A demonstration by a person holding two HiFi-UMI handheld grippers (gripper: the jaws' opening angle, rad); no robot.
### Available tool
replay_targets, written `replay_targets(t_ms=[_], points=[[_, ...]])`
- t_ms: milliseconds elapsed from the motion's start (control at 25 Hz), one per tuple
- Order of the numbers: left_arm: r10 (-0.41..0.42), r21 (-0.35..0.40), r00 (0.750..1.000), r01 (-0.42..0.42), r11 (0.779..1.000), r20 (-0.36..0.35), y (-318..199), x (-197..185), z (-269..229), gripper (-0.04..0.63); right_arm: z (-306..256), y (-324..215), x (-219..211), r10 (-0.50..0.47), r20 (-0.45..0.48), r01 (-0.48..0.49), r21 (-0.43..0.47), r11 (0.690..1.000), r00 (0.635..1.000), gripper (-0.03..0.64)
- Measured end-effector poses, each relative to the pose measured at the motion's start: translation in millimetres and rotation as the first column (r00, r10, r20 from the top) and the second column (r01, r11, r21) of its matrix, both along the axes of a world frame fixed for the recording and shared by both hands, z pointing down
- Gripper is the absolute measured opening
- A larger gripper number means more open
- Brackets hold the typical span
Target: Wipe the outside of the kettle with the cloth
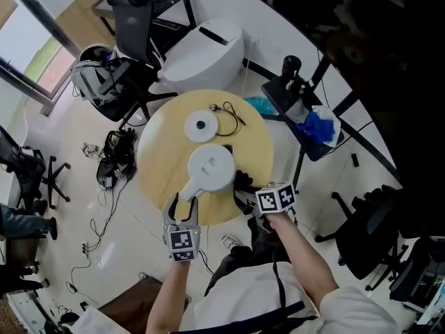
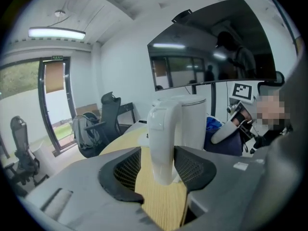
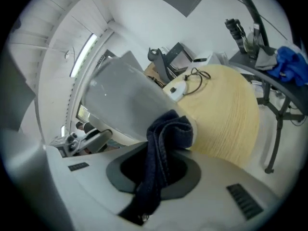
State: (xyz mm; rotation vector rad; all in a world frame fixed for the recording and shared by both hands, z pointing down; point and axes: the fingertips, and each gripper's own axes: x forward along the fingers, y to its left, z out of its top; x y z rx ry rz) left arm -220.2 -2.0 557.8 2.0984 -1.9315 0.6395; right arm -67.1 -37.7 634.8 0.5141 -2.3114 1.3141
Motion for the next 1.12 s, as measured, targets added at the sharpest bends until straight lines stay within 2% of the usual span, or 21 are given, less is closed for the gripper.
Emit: replay_targets(t_ms=[80, 160, 240, 320, 440, 720, 920, 1040, 1120], points=[[0.055, 0.015, 0.998, -0.055, 0.998, -0.013, -7.9, 1.1, -1.6, 0.23, -33.4, -2.7, -0.7, -0.031, 0.022, 0.029, 0.077, 0.997, 0.999, 0.066], [0.108, 0.025, 0.994, -0.108, 0.994, -0.028, -14.0, 4.9, -2.7, 0.23, -68.7, -5.9, -1.5, -0.067, 0.032, 0.061, 0.167, 0.984, 0.997, 0.066], [0.157, 0.028, 0.987, -0.156, 0.987, -0.041, -17.6, 10.8, -3.3, 0.167, -101.2, -10.6, -2.1, -0.084, 0.047, 0.071, 0.238, 0.969, 0.995, 0.066], [0.193, 0.03, 0.98, -0.192, 0.981, -0.044, -17.6, 15.9, -4.2, 0.16, -122.8, -15.0, -4.6, -0.094, 0.051, 0.076, 0.286, 0.955, 0.994, 0.066], [0.214, 0.03, 0.976, -0.213, 0.977, -0.039, -11.6, 24.5, -5.2, 0.156, -122.9, -17.5, -6.1, -0.104, 0.018, 0.093, 0.319, 0.943, 0.994, 0.066], [0.207, 0.013, 0.976, -0.207, 0.978, -0.071, 4.1, 44.1, -4.7, 0.155, -64.1, -12.9, -3.5, -0.067, -0.054, 0.077, 0.225, 0.971, 0.996, 0.066], [0.2, 0.005, 0.975, -0.2, 0.98, -0.094, 10.2, 56.4, -4.2, 0.153, 10.5, 0.3, -2.5, -0.054, -0.114, 0.063, 0.074, 0.995, 0.992, 0.066], [0.197, -0.003, 0.974, -0.199, 0.98, -0.107, 13.0, 63.0, -2.9, 0.152, 51.4, 9.9, -2.3, -0.065, -0.152, 0.062, -0.024, 0.998, 0.986, 0.066], [0.188, -0.007, 0.975, -0.19, 0.982, -0.115, 14.3, 64.4, -2.6, 0.152, 66.1, 13.8, -5.0, -0.069, -0.145, 0.06, -0.067, 0.996, 0.987, 0.066]])
